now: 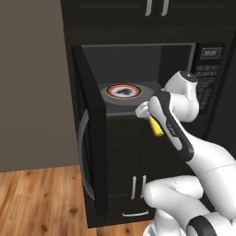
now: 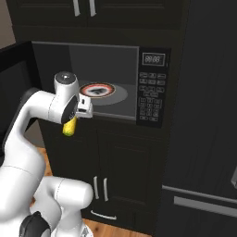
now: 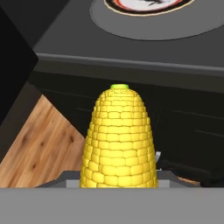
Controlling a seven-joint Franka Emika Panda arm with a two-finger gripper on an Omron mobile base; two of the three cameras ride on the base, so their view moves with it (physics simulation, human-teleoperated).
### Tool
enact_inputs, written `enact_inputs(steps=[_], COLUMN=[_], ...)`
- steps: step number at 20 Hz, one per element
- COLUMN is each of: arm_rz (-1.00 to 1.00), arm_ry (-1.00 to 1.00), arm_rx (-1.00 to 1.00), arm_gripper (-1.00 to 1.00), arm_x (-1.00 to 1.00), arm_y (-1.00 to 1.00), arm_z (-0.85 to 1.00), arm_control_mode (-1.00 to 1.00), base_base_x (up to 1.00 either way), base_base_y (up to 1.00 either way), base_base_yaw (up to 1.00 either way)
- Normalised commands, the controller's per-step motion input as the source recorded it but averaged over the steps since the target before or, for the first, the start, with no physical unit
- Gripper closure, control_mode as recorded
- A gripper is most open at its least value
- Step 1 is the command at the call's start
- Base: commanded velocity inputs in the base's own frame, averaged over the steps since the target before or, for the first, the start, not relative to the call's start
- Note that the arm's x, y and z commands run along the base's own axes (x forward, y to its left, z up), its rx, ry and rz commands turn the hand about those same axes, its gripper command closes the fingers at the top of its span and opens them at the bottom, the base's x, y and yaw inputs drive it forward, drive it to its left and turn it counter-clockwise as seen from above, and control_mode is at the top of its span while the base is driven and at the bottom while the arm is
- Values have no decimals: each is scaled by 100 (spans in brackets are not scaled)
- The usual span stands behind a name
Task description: Pick the corn from the counter and place it in the microwave. Then turn on the microwave.
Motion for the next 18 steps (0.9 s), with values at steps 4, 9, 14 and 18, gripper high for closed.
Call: enact_inputs(steps=[4,9,14,18], arm_rz=[0,0,0,0], arm_ry=[-1,0,0,0], arm_rx=[0,0,0,0], arm_gripper=[100,100,100,100], arm_x=[31,33,28,27], arm_y=[4,0,0,2], arm_z=[4,8,9,10], arm_control_mode=[-100,-100,-100,-100], base_base_x=[0,0,0,0], base_base_y=[0,0,0,0], base_base_yaw=[0,0,0,0])
